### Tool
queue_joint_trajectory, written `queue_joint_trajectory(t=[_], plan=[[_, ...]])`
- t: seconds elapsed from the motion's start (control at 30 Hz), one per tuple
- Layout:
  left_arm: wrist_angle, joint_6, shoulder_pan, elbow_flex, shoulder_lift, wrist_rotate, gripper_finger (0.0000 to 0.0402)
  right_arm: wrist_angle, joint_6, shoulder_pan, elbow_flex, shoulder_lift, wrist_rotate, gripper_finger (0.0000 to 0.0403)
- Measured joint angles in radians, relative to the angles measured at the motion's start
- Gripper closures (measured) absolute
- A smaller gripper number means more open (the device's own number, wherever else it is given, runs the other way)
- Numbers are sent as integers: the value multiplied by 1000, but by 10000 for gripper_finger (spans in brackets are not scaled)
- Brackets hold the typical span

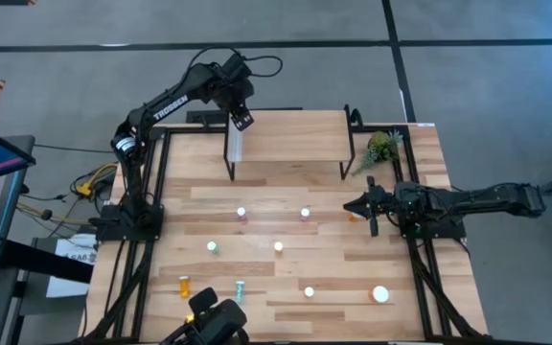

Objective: Pick and place medicine bottles onto shelf by color
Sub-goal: Put the right pink pill bottle on the shelf aligned with the other pink pill bottle

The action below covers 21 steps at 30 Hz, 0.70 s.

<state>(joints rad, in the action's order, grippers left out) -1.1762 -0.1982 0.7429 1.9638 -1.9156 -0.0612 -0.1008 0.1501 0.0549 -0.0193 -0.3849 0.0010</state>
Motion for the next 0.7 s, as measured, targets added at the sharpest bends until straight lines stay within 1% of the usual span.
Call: queue_joint_trajectory(t=[0.17,0.37,0.47,0.6,0.7], plan=[[-26,-14,-1,40,21,-5,209,0,0,0,0,0,0,352],[-19,-18,-2,45,123,-5,209,0,0,0,0,0,0,352],[-11,3,-2,45,182,19,209,0,0,0,0,0,0,352],[28,18,-28,46,248,82,209,0,0,0,0,0,0,352],[43,18,-64,46,281,87,209,0,0,0,0,0,0,352]])
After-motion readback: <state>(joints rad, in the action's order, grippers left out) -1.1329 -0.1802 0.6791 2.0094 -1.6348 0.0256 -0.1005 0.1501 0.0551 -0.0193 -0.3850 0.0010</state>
